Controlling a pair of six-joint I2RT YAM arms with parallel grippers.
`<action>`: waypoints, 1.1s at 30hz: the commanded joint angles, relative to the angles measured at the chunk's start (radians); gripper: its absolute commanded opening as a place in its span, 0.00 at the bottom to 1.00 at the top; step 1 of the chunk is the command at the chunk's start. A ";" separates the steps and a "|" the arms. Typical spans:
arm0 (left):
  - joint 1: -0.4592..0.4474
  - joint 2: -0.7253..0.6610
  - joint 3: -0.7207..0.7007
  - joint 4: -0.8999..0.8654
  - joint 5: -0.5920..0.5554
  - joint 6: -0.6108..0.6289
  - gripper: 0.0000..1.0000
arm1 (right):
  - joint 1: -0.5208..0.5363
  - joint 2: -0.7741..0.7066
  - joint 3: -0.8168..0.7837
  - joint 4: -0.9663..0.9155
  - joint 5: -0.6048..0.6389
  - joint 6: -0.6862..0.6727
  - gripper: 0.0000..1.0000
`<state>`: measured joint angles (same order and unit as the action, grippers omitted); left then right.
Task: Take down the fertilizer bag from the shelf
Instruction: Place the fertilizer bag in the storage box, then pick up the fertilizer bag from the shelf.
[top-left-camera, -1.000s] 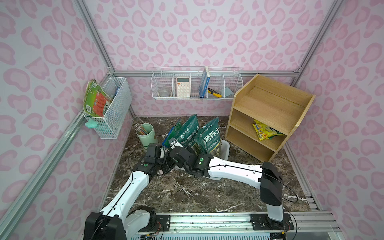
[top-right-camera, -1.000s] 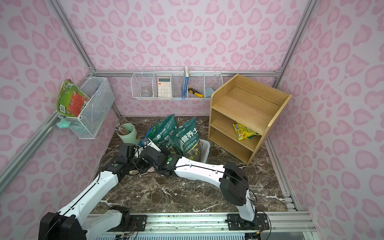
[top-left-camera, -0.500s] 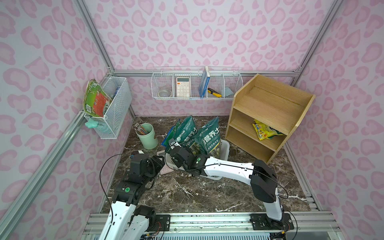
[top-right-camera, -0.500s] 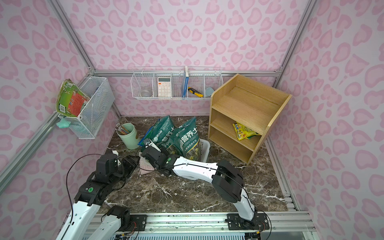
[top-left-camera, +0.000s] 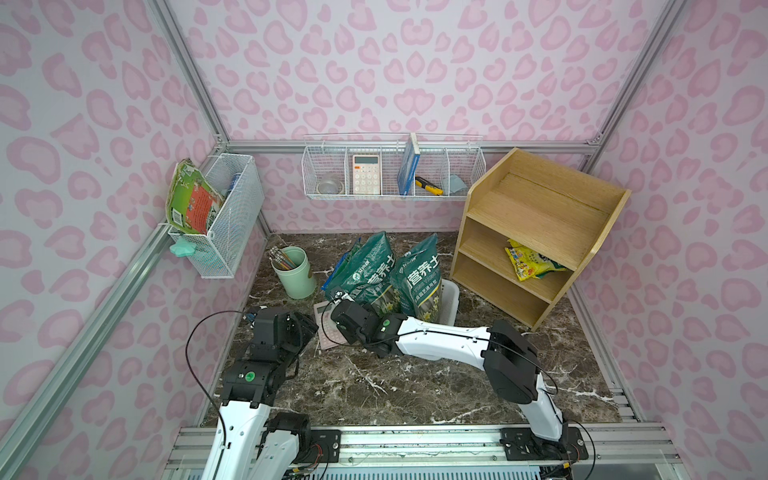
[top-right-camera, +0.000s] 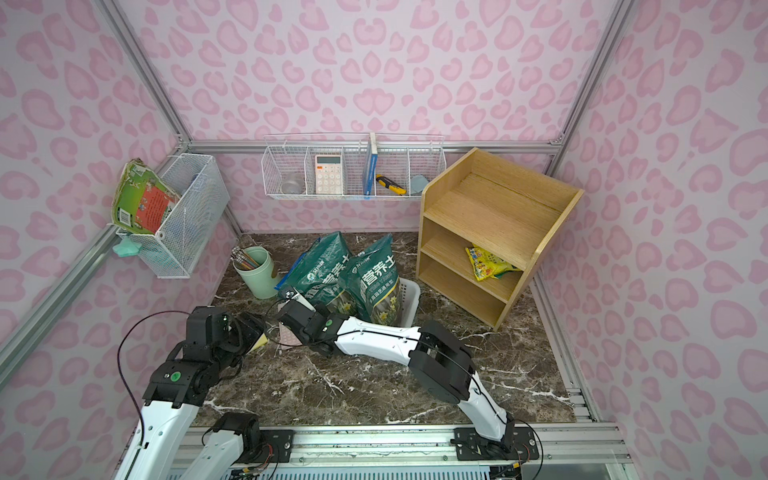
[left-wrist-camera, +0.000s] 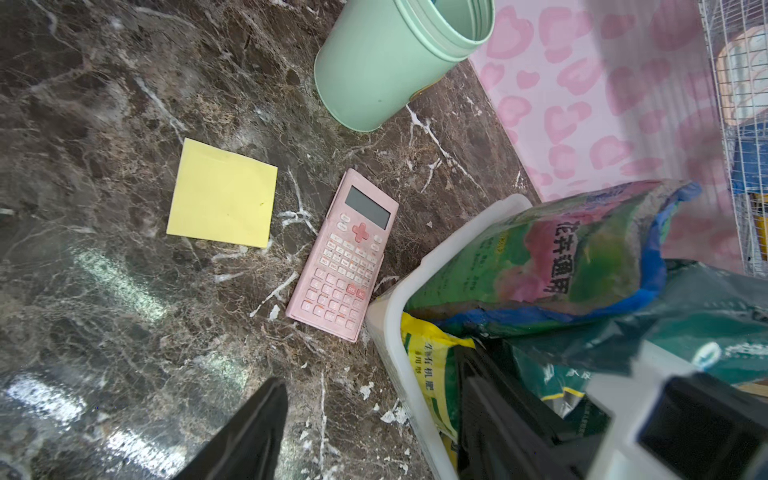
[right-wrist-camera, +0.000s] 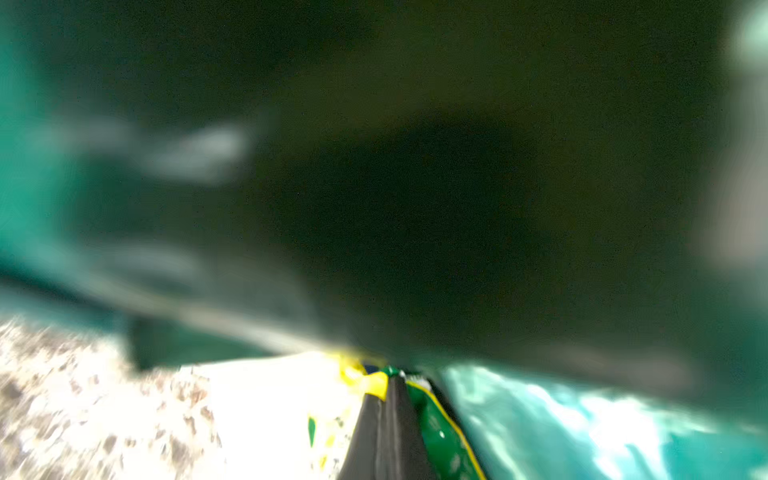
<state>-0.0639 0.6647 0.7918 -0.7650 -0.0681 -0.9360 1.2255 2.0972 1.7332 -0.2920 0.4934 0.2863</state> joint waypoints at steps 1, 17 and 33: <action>0.004 -0.016 0.013 -0.029 -0.004 0.025 0.75 | 0.037 -0.076 0.039 -0.044 0.099 -0.044 0.49; 0.005 -0.045 -0.026 -0.011 -0.002 0.020 0.83 | 0.117 -0.543 -0.108 -0.775 0.667 0.433 0.74; 0.005 -0.081 -0.034 -0.016 -0.015 0.019 0.84 | -0.444 -0.791 -0.464 -0.494 0.396 0.107 0.70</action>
<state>-0.0593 0.5842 0.7570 -0.7757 -0.0757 -0.9180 0.8051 1.2903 1.2839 -0.8772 0.9394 0.5205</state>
